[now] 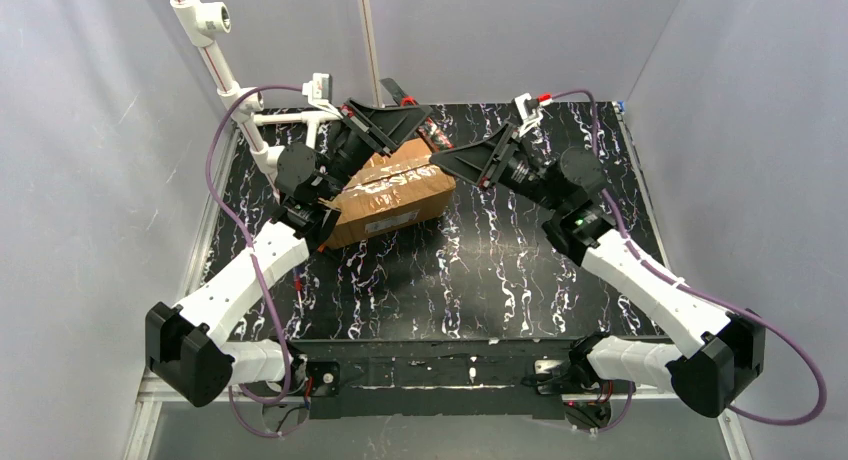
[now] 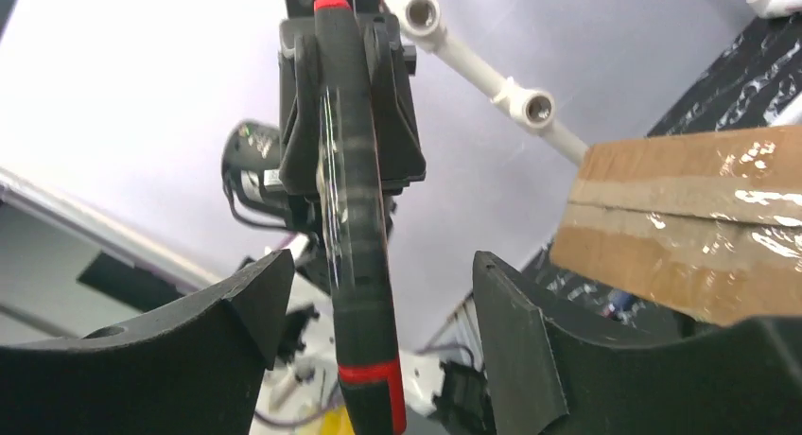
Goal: Unpack the express box
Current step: Adjust the knife.
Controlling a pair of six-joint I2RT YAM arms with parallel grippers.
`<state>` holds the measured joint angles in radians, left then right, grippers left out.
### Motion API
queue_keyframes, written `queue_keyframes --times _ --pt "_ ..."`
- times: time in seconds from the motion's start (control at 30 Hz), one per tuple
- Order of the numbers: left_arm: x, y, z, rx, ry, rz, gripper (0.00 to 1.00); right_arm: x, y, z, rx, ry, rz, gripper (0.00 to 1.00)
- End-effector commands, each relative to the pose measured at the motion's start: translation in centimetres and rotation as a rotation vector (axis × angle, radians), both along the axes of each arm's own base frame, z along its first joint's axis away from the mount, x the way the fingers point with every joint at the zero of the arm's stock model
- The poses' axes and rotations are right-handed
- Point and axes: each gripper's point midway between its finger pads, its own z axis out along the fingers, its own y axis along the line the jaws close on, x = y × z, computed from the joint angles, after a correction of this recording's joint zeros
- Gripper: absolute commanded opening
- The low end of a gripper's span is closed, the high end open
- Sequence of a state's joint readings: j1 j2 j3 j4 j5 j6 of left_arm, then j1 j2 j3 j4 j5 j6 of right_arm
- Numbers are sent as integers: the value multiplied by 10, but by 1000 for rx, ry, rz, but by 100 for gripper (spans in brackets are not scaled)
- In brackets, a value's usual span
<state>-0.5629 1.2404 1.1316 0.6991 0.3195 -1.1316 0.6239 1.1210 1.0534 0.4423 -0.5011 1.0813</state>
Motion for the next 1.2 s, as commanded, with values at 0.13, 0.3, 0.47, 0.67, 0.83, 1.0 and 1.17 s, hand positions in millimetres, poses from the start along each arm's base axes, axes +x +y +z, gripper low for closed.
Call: queue_keyframes --times 0.13,0.3,0.47,0.67,0.83,1.0,1.17 --pt "21 56 60 -410 -99 257 0 22 -11 69 494 62 -275 78" --pt "30 54 51 -422 -84 301 0 37 -15 78 611 128 -357 74" --pt "37 49 42 -431 -64 333 0 56 -12 76 659 165 -420 67" --pt "42 44 33 -412 -70 369 0 71 5 86 708 185 -398 61" --pt "41 43 30 -413 -100 411 0 90 8 77 758 233 -465 43" --pt "42 44 23 -393 -109 462 0 102 13 71 781 288 -500 35" --pt "49 44 14 -397 -99 498 0 112 16 67 765 302 -560 43"
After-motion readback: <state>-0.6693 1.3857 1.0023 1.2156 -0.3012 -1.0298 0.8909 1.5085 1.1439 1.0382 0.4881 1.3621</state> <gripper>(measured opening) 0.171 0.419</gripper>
